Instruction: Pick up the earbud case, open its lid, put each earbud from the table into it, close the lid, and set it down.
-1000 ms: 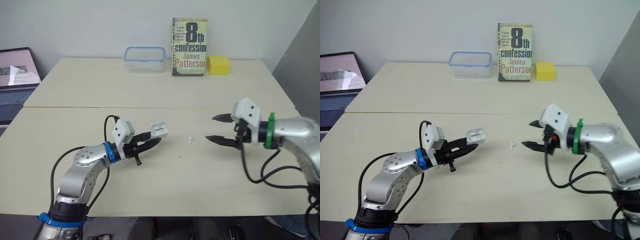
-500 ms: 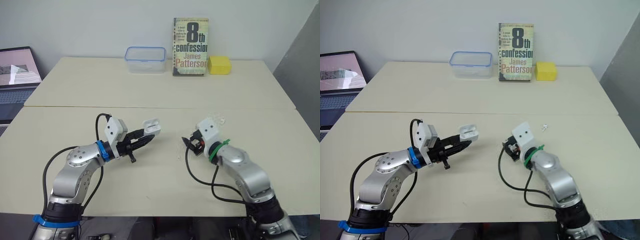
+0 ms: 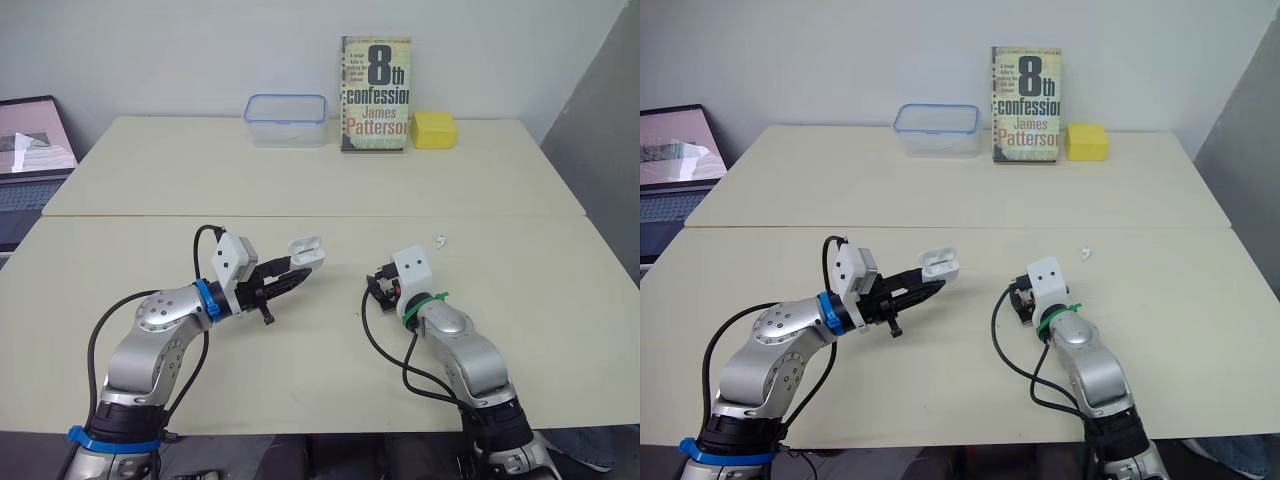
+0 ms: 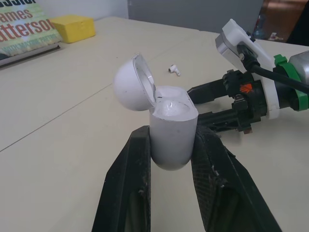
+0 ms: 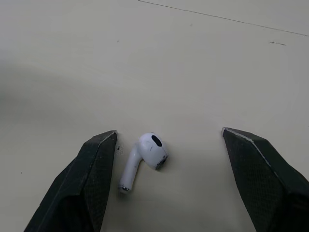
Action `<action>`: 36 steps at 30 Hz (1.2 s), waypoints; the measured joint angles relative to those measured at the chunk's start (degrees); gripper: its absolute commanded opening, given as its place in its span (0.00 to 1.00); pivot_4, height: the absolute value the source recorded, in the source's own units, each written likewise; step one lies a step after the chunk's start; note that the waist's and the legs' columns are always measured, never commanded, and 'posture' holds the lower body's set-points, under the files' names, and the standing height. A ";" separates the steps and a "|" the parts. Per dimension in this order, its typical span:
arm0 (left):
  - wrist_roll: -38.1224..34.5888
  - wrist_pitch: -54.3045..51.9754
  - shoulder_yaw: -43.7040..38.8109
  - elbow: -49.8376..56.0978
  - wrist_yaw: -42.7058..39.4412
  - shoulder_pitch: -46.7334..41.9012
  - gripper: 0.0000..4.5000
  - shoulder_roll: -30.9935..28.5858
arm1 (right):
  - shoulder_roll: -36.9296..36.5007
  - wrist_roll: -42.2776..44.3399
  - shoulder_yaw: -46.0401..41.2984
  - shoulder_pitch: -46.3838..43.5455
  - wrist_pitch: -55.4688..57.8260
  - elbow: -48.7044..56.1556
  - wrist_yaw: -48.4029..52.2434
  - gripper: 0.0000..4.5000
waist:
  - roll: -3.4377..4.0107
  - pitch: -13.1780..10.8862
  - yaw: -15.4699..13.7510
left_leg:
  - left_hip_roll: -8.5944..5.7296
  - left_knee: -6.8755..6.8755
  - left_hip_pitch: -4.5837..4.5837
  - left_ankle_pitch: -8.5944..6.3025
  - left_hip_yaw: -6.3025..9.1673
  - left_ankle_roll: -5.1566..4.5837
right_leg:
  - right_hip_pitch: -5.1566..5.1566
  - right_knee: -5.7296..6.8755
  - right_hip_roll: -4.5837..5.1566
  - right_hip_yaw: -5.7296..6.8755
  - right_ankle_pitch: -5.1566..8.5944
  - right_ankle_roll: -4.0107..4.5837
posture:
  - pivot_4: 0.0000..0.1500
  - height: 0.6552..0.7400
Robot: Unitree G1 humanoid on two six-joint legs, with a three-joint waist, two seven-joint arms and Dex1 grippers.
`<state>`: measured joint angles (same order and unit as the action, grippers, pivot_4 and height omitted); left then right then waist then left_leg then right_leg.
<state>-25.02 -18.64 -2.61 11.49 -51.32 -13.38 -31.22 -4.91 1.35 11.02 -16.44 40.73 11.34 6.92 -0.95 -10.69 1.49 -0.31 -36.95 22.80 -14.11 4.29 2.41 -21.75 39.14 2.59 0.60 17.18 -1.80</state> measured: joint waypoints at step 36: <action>0.24 -0.27 1.99 8.42 -2.73 7.04 0.18 -2.71 | -57.17 7.22 4.99 -2.81 -32.87 -5.20 77.03 0.09 | 0.04 0.00 0.14 | 0.13 -0.04 -0.20 -0.02 -0.02 -0.03 | 0.31 -0.15 -0.03 0.01 0.00 0.00 | 1.00 1.00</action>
<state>-24.78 -18.91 -0.63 19.91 -54.05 -6.33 -33.93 -62.08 8.57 16.02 -19.25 7.87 6.14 83.95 -0.92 -10.69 1.63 -0.18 -36.99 22.60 -14.13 4.27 2.38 -21.44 38.98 2.56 0.61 17.18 -1.80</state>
